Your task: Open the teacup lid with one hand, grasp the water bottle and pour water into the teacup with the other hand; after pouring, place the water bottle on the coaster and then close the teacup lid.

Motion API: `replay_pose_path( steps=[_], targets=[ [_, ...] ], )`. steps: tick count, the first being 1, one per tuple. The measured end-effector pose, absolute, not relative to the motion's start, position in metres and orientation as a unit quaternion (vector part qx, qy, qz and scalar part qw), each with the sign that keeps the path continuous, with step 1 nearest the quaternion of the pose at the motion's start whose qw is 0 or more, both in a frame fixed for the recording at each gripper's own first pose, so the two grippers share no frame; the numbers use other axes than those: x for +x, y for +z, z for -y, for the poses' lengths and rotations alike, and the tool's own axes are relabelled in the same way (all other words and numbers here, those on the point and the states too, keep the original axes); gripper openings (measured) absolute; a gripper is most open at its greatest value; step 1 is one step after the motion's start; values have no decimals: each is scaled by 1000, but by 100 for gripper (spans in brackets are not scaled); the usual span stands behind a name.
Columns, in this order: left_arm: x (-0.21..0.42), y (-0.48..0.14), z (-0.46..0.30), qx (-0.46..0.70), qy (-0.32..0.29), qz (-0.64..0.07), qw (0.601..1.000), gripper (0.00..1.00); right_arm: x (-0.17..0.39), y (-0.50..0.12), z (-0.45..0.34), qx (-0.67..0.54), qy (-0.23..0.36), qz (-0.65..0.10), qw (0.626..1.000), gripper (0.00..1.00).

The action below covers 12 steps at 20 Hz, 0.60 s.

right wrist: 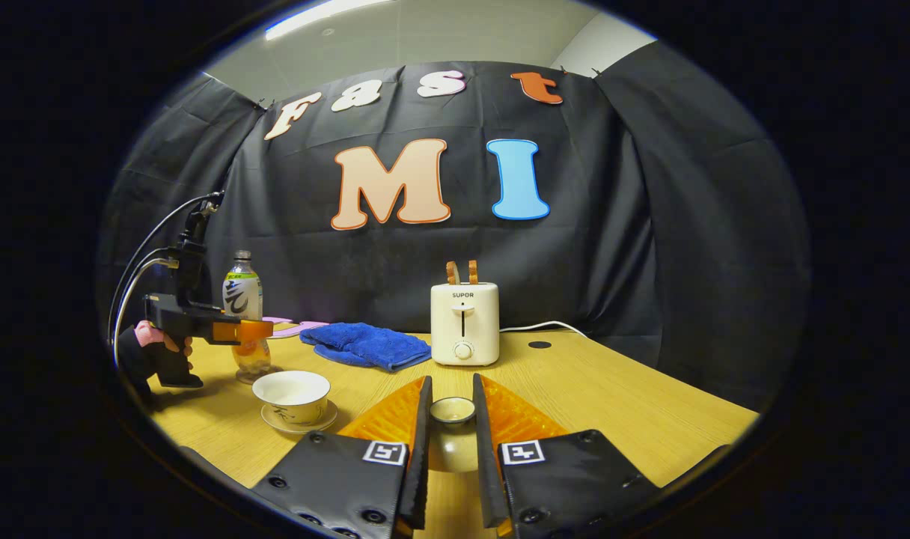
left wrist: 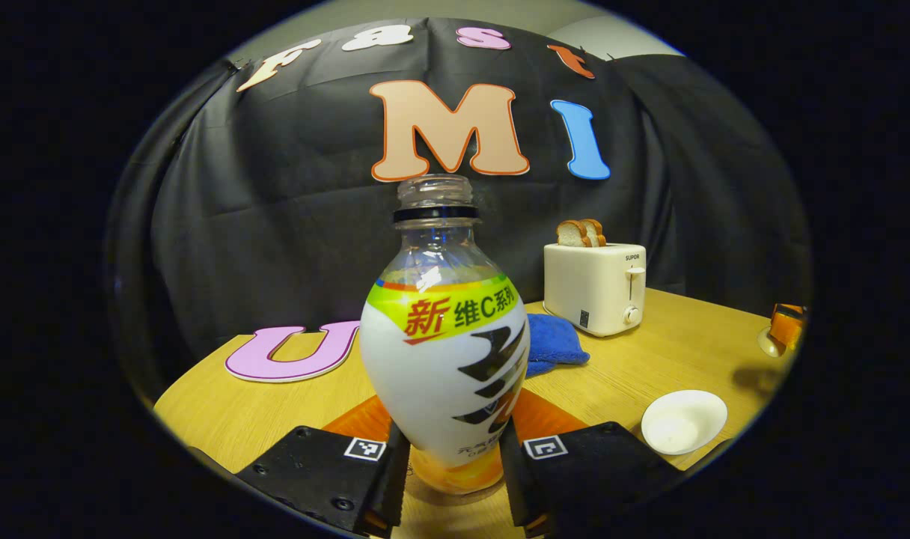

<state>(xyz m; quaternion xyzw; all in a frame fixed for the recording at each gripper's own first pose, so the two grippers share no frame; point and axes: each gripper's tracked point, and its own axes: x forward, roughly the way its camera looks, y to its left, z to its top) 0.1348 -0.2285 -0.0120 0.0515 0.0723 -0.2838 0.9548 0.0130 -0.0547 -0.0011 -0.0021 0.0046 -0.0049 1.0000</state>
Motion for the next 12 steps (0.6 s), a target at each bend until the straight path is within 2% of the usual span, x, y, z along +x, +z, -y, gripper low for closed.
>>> replay_pose_path(
  steps=[9,12],
  targets=[
    [138,-20,226,49,-282,-79,955,56,12,0,55,-2,-8,-4,1000,32],
    [137,-20,223,42,-283,-76,955,62,12,0,56,-2,-9,-3,1000,31]
  ],
)
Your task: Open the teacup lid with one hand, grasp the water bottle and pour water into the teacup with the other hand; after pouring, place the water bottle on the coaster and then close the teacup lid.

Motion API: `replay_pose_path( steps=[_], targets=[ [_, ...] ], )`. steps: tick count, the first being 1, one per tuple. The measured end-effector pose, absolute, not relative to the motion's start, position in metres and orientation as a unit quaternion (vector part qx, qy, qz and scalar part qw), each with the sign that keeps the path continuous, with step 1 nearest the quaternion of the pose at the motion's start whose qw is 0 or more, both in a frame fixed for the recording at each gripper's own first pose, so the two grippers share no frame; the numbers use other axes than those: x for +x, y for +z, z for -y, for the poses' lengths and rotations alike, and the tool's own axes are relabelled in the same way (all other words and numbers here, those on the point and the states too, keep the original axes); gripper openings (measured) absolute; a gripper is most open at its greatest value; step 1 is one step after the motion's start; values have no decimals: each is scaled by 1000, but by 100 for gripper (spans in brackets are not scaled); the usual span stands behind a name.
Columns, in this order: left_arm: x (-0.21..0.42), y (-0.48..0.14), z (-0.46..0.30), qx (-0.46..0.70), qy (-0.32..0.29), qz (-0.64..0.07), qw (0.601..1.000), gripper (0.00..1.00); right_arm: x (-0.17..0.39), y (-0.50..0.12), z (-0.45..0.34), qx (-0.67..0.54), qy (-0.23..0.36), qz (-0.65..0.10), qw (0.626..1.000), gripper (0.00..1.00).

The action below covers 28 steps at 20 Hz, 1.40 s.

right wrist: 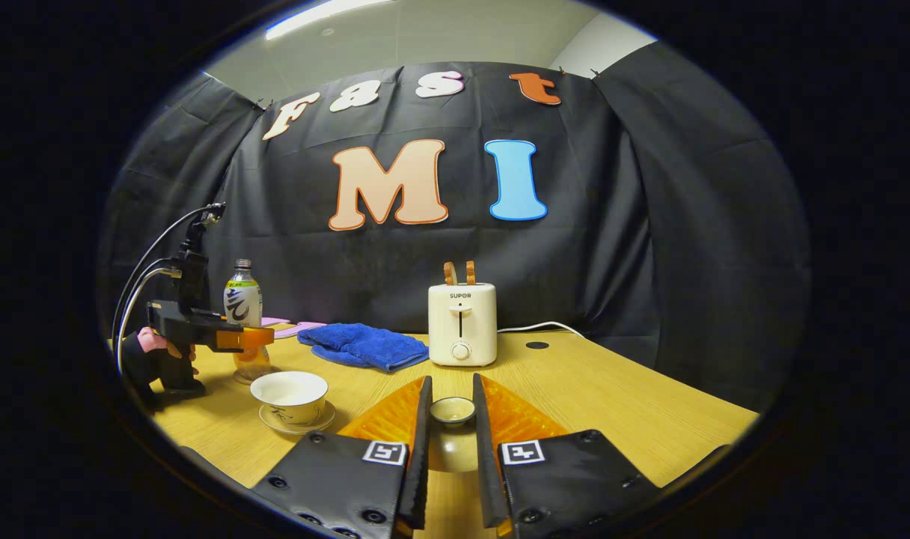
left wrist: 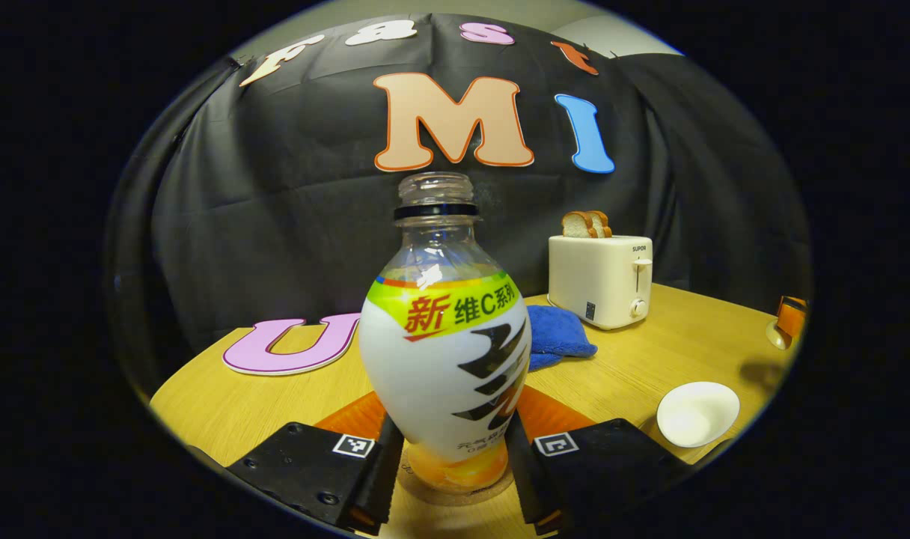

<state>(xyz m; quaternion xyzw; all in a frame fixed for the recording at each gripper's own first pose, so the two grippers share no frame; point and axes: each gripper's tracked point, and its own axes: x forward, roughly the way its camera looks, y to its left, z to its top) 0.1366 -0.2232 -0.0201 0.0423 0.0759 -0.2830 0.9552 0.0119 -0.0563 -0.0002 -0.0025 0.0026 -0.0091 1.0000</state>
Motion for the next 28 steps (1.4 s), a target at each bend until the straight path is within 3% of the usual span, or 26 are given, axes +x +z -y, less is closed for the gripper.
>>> replay_pose_path(
  steps=[5,7,11,18,24,28],
  targets=[
    [136,-30,220,38,-283,-90,954,68,12,0,56,-3,-10,-2,1000,31],
    [133,-28,218,32,-284,-87,954,78,13,0,56,-3,-11,-2,1000,31],
    [129,-21,211,12,-280,-71,957,88,13,0,56,-3,-11,-3,1000,32],
    [114,1,199,-1,-277,-1,961,87,12,0,56,-2,-10,-3,1000,31],
    [73,3,188,-7,-285,2,959,88,14,0,60,-2,-22,-2,1000,32],
    [51,7,157,-5,-237,2,972,87,17,-2,50,-3,-12,-5,1000,31]
  ],
)
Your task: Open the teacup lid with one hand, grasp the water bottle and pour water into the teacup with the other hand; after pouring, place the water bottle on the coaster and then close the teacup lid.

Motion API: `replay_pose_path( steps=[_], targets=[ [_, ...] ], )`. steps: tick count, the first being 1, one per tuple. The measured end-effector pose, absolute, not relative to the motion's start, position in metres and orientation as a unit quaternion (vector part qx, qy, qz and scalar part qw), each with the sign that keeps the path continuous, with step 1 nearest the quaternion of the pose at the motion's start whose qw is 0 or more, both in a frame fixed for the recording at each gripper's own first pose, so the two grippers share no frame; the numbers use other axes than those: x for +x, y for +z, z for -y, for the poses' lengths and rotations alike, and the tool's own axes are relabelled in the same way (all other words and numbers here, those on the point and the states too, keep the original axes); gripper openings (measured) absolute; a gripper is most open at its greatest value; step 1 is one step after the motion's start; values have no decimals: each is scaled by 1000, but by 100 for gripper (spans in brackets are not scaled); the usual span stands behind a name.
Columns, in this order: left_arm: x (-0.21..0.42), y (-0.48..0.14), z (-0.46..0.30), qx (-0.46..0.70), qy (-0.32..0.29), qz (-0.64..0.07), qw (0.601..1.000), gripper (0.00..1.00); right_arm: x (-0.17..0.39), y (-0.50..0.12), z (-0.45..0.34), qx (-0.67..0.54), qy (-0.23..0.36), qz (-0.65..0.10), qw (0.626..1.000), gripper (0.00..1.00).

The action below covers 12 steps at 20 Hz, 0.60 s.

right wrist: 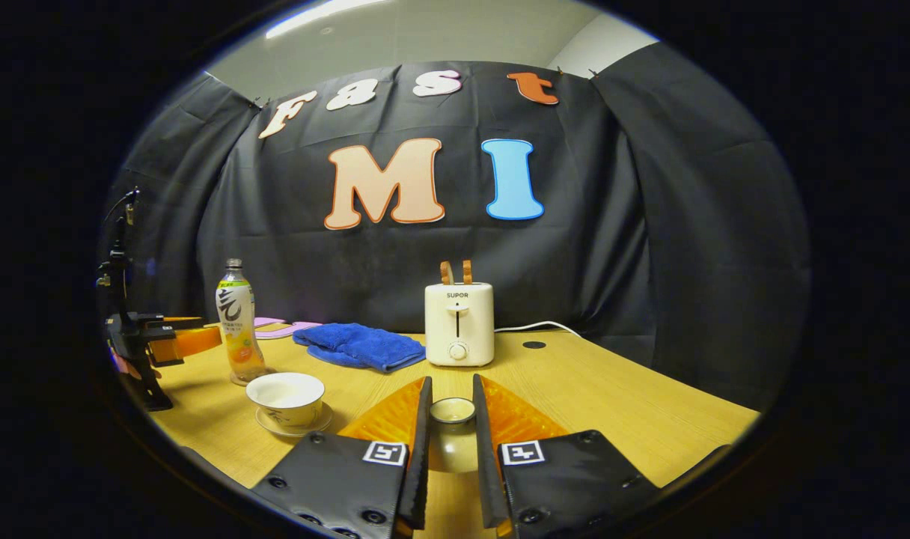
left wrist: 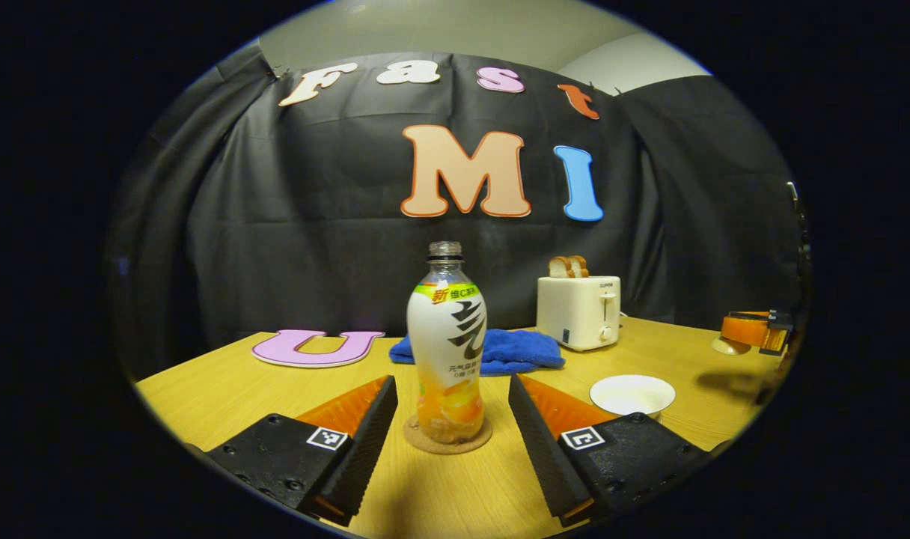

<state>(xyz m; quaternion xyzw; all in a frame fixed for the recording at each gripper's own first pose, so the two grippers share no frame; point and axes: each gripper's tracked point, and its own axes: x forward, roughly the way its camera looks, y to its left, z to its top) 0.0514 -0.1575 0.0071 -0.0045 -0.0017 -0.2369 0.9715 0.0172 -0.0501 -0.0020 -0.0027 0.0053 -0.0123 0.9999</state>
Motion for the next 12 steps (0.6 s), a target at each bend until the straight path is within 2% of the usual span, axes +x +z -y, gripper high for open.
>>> replay_pose_path(
  steps=[4,9,10,12],
  targets=[
    [37,8,121,-2,-161,2,987,87,26,-3,31,-1,10,-6,1000,31],
    [29,10,81,1,-71,2,997,87,42,-6,-15,1,70,-9,997,34],
    [31,9,70,2,-48,2,999,87,45,-6,-25,1,83,-9,996,30],
    [28,9,67,2,-36,1,999,87,49,-8,-45,2,110,-11,994,32]
  ],
)
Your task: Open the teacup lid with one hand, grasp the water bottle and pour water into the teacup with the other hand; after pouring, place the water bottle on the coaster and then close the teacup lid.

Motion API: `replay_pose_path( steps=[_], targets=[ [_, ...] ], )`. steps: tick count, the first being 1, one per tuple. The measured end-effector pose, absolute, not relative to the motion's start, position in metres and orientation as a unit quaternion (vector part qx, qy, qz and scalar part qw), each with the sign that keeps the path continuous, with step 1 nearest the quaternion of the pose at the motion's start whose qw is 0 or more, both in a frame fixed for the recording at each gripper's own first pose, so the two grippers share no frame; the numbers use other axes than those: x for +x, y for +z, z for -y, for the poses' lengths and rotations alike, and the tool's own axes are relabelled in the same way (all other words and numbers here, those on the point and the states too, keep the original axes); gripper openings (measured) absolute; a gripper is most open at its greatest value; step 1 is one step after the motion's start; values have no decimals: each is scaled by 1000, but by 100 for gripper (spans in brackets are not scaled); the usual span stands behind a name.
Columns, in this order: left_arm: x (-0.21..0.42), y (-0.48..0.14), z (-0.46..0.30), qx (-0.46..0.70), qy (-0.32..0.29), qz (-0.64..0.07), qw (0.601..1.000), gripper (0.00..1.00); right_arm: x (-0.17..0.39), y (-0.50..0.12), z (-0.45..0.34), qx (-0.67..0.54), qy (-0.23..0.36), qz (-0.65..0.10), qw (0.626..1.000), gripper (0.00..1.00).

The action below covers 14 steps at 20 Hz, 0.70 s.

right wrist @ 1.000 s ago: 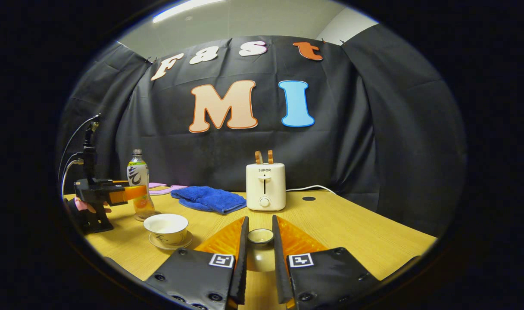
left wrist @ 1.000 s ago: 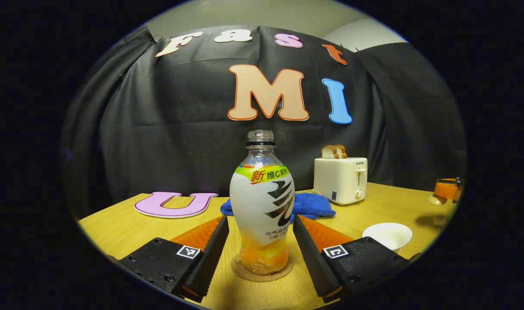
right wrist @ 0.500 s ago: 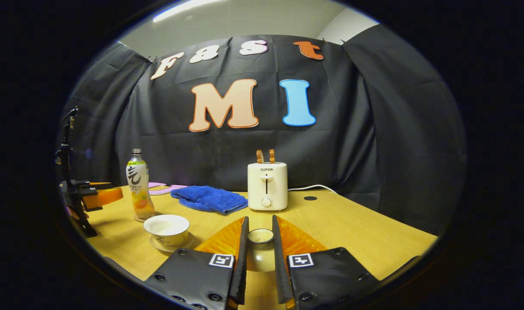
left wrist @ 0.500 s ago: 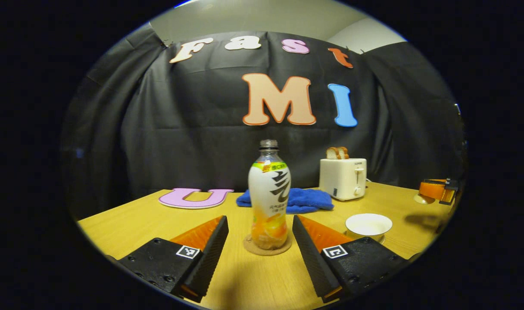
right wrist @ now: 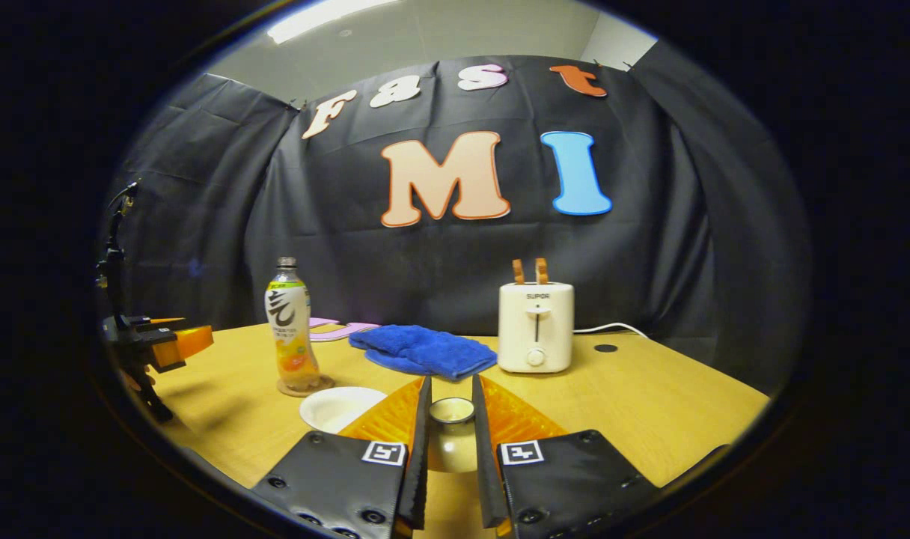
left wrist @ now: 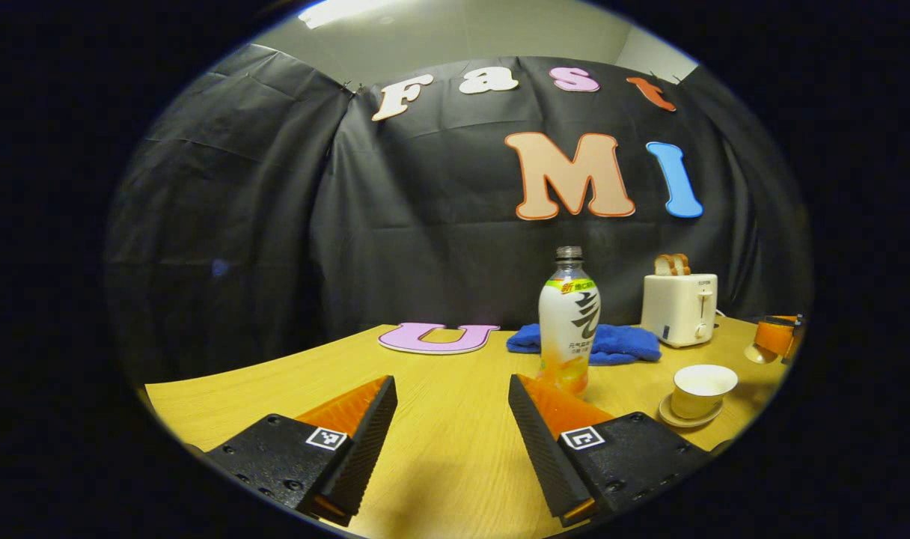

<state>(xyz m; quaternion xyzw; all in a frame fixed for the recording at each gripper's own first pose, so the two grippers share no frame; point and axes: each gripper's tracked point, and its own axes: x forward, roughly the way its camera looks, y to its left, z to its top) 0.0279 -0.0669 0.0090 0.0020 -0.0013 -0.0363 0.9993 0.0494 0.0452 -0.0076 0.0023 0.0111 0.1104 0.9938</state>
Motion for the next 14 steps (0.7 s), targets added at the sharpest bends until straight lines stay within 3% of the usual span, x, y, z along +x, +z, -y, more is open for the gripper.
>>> replay_pose_path(
  steps=[6,7,8,14],
  targets=[
    [28,8,59,2,-18,1,1000,89,63,-10,-97,6,180,-15,984,30],
    [29,8,58,3,-17,1,1000,89,66,-11,-104,6,190,-18,982,34],
    [29,8,59,2,-19,0,1000,89,70,-12,-109,6,196,-21,980,30],
    [30,7,64,1,-35,0,999,89,78,-20,-131,0,227,-44,973,32]
  ],
)
